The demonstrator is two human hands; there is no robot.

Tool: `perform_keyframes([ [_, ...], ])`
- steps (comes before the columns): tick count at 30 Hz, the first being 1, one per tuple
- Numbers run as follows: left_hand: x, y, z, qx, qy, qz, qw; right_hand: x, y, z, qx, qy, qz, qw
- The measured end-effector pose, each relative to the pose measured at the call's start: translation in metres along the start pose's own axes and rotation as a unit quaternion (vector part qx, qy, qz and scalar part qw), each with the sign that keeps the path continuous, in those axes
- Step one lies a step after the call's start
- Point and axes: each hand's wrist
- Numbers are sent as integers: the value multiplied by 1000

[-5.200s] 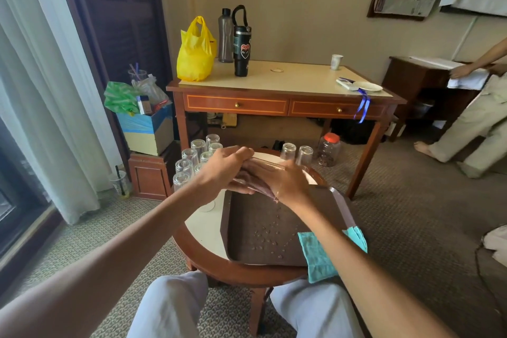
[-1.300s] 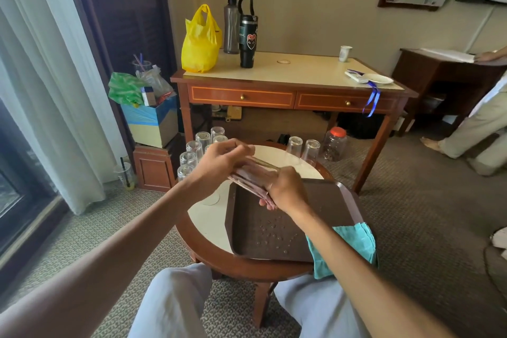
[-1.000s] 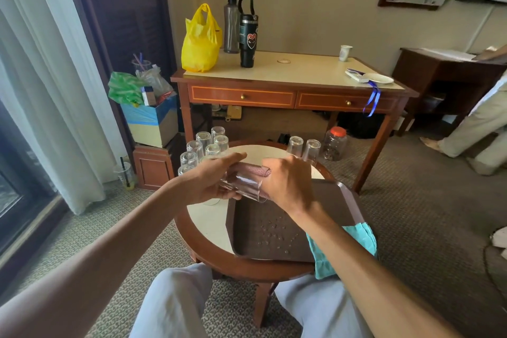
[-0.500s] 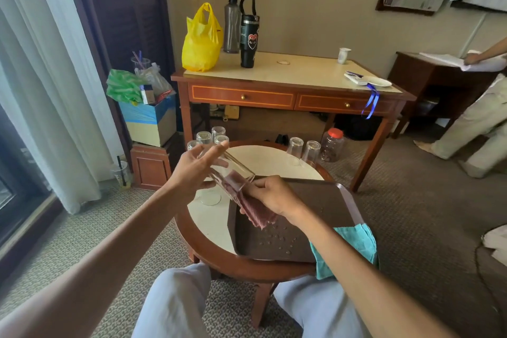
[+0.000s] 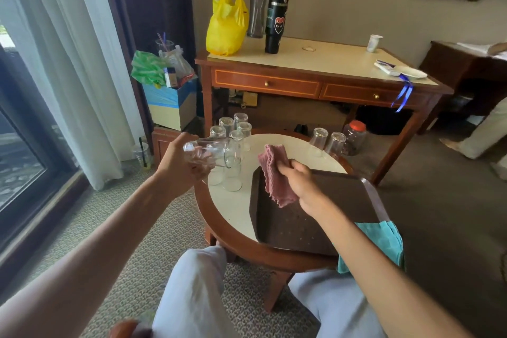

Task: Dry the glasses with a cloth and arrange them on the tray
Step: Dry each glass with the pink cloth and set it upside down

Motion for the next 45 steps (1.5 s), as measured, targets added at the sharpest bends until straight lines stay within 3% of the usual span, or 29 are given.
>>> perform_keyframes([
  [3, -5, 0, -1, 70, 13, 64, 995, 11, 3, 6, 43, 21, 43, 998],
  [5, -12, -3, 3, 121, 49, 180, 975, 16, 5, 11, 63, 43, 73, 994],
  [7, -19, -8, 9, 134, 86, 300, 941, 20, 8, 16, 73, 58, 112, 989],
  [10, -27, -15, 18, 113, 106, 389, 908, 24, 9, 16, 62, 60, 128, 988],
  [18, -46, -11, 44, 139, 138, 620, 760, 22, 8, 32, 32, 73, 85, 993],
  [21, -51, -7, 52, 152, 134, 649, 733, 18, 4, 41, 17, 64, 49, 997],
  [26, -61, -4, 64, 173, 133, 649, 728, 22, -3, 54, 20, 76, 32, 996],
  [32, -66, -10, 74, 189, 156, 635, 732, 20, -7, 60, -57, 61, 173, 981],
  [35, -67, -11, 79, 195, 159, 633, 732, 21, -9, 63, -74, 55, 179, 980],
  [40, -67, -16, 80, 183, 154, 668, 705, 33, -12, 65, -74, 76, 72, 992],
  [45, -54, 8, 69, 196, 241, 688, 656, 37, -31, 69, -61, 63, 100, 991],
])
Point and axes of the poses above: each hand's wrist, its own z-axis towards the middle knuckle, its own y-axis out of the palm, x = y × z, and after that the axes turned 6 degrees about z, right-handed
